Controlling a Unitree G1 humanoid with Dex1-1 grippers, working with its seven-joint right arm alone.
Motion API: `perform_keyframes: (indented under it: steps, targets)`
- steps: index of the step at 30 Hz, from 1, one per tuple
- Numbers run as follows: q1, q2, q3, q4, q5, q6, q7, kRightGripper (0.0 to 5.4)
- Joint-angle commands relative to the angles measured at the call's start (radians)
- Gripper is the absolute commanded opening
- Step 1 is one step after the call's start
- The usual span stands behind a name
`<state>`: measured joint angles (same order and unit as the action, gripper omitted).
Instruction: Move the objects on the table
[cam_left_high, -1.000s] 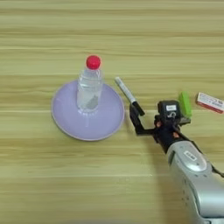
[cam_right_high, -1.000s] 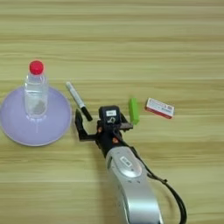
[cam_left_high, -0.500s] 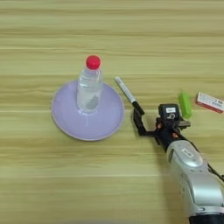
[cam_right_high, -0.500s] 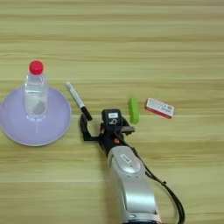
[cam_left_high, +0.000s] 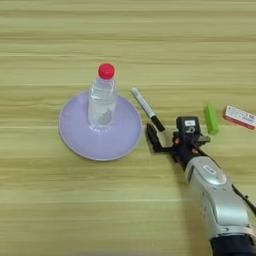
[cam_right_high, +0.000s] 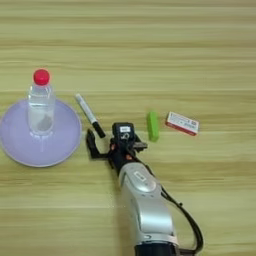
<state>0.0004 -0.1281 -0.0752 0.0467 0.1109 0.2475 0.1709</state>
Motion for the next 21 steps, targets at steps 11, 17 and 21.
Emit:
perform_keyframes:
  steps: [11, 17, 21]
  targets:
    - [-0.139, -0.033, -0.009, 0.130, -0.037, -0.071, -0.007, 5.36]
    - [-0.161, -0.039, 0.002, 0.160, -0.051, -0.067, -0.010, 5.16]
    - [-0.169, -0.045, 0.005, 0.176, -0.057, -0.069, -0.008, 4.81]
